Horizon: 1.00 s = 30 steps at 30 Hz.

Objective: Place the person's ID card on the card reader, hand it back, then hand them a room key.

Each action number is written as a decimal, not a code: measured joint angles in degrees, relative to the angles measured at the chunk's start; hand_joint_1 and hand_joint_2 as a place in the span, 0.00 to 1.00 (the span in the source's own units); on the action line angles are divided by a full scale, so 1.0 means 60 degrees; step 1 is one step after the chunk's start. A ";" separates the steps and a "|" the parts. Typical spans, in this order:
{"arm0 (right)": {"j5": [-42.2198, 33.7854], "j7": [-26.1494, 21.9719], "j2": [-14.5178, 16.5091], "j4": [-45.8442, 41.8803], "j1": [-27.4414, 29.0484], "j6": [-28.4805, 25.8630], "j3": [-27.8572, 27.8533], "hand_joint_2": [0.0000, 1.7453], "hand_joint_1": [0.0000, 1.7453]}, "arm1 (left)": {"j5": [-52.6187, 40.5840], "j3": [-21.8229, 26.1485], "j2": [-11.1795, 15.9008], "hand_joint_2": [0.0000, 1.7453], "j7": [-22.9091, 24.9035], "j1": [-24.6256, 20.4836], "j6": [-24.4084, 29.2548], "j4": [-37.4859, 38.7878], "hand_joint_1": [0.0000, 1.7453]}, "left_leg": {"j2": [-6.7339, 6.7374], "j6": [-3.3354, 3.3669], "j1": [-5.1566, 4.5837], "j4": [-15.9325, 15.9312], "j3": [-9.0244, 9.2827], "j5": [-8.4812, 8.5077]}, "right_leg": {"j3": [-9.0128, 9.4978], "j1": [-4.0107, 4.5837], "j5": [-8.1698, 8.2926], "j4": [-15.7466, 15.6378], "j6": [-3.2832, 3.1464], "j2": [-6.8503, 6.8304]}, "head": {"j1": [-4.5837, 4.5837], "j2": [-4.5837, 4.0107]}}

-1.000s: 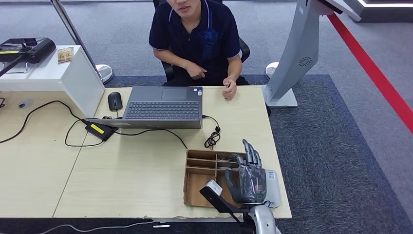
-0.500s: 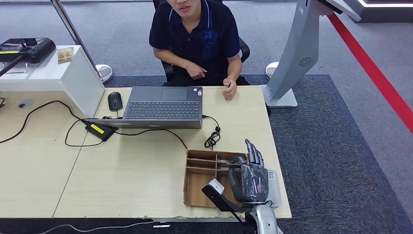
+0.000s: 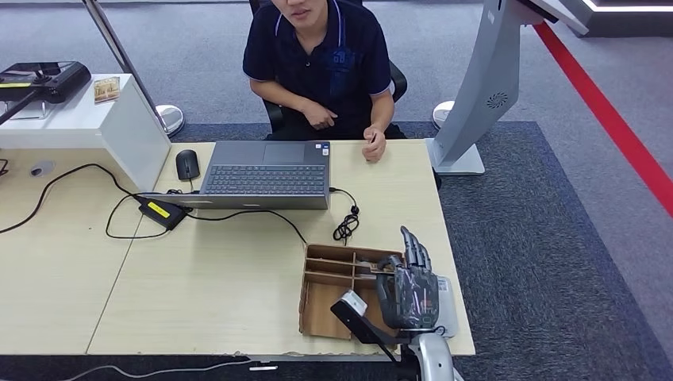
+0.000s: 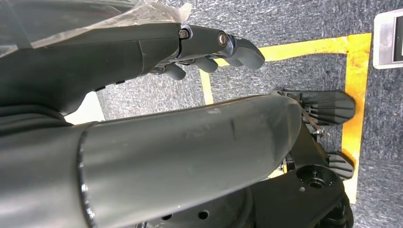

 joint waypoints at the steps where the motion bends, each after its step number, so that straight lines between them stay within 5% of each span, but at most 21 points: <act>1: -0.0041 -0.0023 0.0000 0.0000 0.0000 0.0000 -0.0001 1.00 1.00 | 0.0000 0.0000 0.0001 0.00 0.0000 0.0000 0.0000 0.0000 0.00 | 0.0000 0.0000 0.0000 0.0000 0.0000 0.0000 | 0.0000 0.0000 0.0000 0.0000 0.0000 0.0000 | 0.0000 0.0000; 12: 0.0086 -0.0624 0.0045 -0.0088 0.0127 -0.0002 -0.0209 1.00 1.00 | 0.0003 0.0000 0.0009 0.00 0.0000 0.0002 0.0005 0.0000 0.00 | 0.0000 0.0000 0.0000 0.0001 0.0001 0.0000 | -0.0001 0.0000 0.0000 0.0000 0.0000 0.0000 | 0.0000 0.0000; 14: 0.0057 -0.1530 0.0201 -0.0377 0.0343 -0.0011 -0.0486 1.00 1.00 | 0.0036 0.0001 0.0009 0.00 0.0000 0.0010 0.0044 0.0000 0.00 | 0.0000 0.0000 0.0000 0.0001 0.0000 0.0000 | -0.0002 0.0000 0.0000 0.0001 0.0000 0.0000 | 0.0002 0.0000; 18: -0.1799 -0.5549 0.1124 -0.1784 0.0999 -0.0053 -0.1793 1.00 1.00 | 0.0193 0.0010 0.0009 0.00 0.0006 0.0047 0.0251 0.0000 0.00 | -0.0002 -0.0001 0.0004 0.0001 -0.0001 -0.0001 | -0.0008 0.0000 -0.0001 0.0001 -0.0001 -0.0001 | -0.0004 0.0000; 20: -0.2995 -0.6731 0.1609 -0.2765 0.1297 -0.0069 -0.2610 1.00 1.00 | 0.0231 0.0015 0.0010 0.00 0.0013 0.0068 0.0318 0.0000 0.00 | -0.0004 -0.0001 0.0004 0.0001 0.0002 -0.0001 | -0.0007 0.0002 -0.0004 0.0000 0.0000 -0.0003 | -0.0002 0.0000; 30: -0.7321 -0.7566 0.2674 -0.6993 0.2643 -0.0051 -0.5888 1.00 1.00 | 0.0295 0.0028 0.0013 0.00 0.0084 0.0137 0.0401 0.0000 0.00 | 0.0012 0.0007 -0.0011 0.0002 0.0013 -0.0007 | 0.0003 -0.0009 0.0001 -0.0019 0.0004 0.0007 | 0.0000 0.0000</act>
